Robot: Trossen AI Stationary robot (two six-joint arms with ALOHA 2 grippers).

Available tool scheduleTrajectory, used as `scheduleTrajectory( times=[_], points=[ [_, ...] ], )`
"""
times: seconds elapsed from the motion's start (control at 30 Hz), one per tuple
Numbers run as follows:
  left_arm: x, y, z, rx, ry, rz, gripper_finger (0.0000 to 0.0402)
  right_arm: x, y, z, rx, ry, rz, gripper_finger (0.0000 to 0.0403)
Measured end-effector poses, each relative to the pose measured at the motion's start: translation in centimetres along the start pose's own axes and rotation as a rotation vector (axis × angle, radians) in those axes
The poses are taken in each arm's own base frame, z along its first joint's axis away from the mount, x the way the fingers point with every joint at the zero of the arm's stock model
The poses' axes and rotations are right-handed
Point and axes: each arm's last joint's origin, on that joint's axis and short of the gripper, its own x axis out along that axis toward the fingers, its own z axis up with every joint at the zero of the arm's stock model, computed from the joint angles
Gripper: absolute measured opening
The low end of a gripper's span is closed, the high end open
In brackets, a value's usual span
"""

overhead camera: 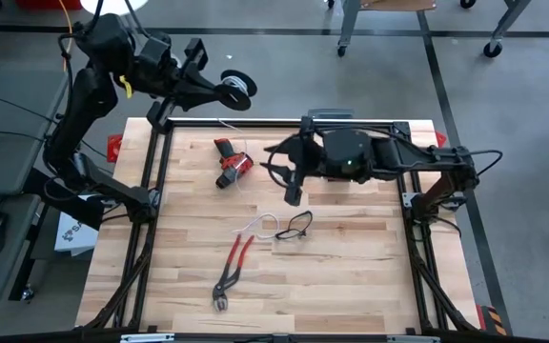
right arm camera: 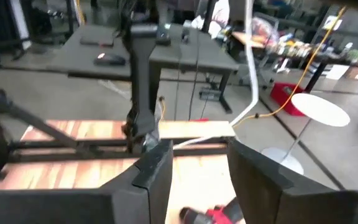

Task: Coil cords
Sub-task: Coil the white wire onto the black spool

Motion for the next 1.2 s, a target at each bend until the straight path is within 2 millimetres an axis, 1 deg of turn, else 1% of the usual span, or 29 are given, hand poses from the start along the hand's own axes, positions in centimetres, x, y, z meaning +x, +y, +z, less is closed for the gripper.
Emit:
scheduleTrajectory(
  times=[0.13, 0.2, 0.3, 0.4, 0.43, 0.53, 0.63, 0.77, 0.83, 0.9, 1.03, 1.13, 1.2],
  points=[
    [0.1, 0.3, -0.4, -0.005, 0.011, 0.042, 0.0000, -0.5, 1.0, -0.6, -0.049, 0.064, 0.014, 0.0133],
    [0.3, 0.6, -0.8, -0.010, 0.013, 0.065, 0.0000, -0.8, 1.2, -0.9, -0.066, 0.102, 0.025, 0.0117],
    [0.4, 0.8, -1.5, -0.021, 0.012, 0.090, 0.0000, -1.8, 1.3, -1.2, -0.070, 0.155, 0.038, 0.0075],
    [0.6, 1.1, -2.3, -0.029, 0.001, 0.114, 0.0000, -3.2, 1.3, -1.5, -0.065, 0.210, 0.053, 0.0021],
    [0.8, 1.3, -2.6, -0.034, -0.010, 0.114, 0.0000, -3.7, 1.4, -1.6, -0.066, 0.233, 0.060, 0.0011],
    [1.1, 1.6, -3.5, -0.048, -0.049, 0.123, 0.0000, -5.3, 1.3, -1.8, -0.049, 0.282, 0.063, 0.0010],
    [1.1, 1.8, -4.6, -0.063, -0.092, 0.161, 0.0000, -7.3, 1.2, -1.8, -0.043, 0.315, 0.022, 0.0003],
    [1.1, 1.9, -6.7, -0.101, -0.120, 0.186, 0.0000, -9.5, 1.6, -2.3, -0.024, 0.342, -0.026, 0.0002],
    [1.1, 1.9, -7.9, -0.134, -0.123, 0.211, 0.0000, -10.5, 1.9, -3.2, 0.001, 0.341, -0.043, 0.0001],
    [1.0, 1.9, -8.8, -0.157, -0.141, 0.212, 0.0000, -11.5, 2.2, -4.4, 0.053, 0.326, -0.058, 0.0000],
    [0.7, 1.7, -9.9, -0.175, -0.195, 0.232, 0.0000, -12.8, 2.8, -8.2, 0.185, 0.260, -0.070, 0.0000],
    [0.6, 1.9, -10.8, -0.192, -0.183, 0.274, 0.0000, -13.3, 3.0, -10.8, 0.310, 0.171, -0.028, 0.0000],
    [0.7, 2.0, -11.3, -0.206, -0.164, 0.288, 0.0000, -13.1, 3.1, -12.5, 0.383, 0.112, 0.029, 0.0000]
  ],
)
